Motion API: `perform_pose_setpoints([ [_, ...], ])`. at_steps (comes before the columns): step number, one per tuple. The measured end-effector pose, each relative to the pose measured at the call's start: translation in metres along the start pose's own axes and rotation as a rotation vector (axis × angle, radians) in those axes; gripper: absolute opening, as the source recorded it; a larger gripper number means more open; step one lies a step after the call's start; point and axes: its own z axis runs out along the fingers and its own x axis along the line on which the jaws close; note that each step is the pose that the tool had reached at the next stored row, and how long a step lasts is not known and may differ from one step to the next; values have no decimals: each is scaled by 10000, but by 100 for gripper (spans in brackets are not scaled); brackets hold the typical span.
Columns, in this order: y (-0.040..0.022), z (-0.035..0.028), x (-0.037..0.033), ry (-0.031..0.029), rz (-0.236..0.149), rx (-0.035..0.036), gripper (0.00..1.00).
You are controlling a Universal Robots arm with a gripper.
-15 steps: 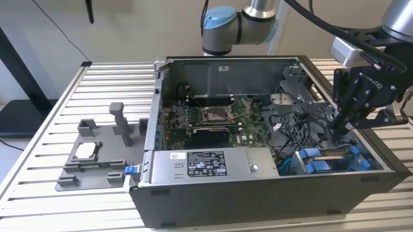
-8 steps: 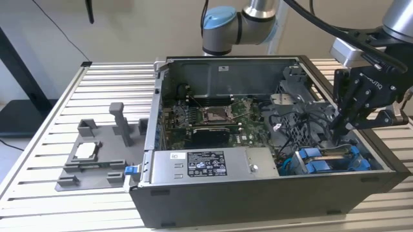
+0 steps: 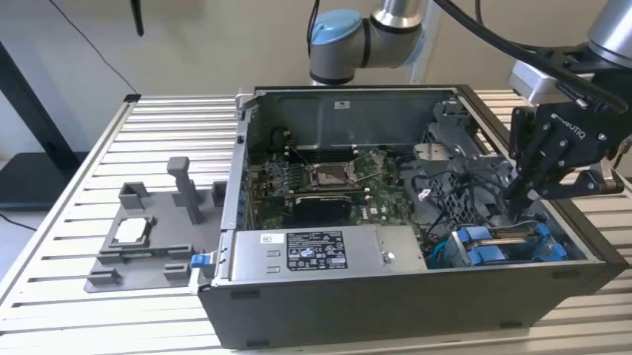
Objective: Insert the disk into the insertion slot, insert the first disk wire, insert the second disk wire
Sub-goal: 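Insert the first disk wire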
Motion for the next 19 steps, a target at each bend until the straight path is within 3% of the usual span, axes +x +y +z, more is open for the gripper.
perform_pose_setpoints([
  [3, -10, 25, 4, -6, 39, -104, 19],
  [8, -61, 66, 15, -51, 67, -121, 19],
  [19, -161, 111, 58, -84, 94, -332, 19],
])
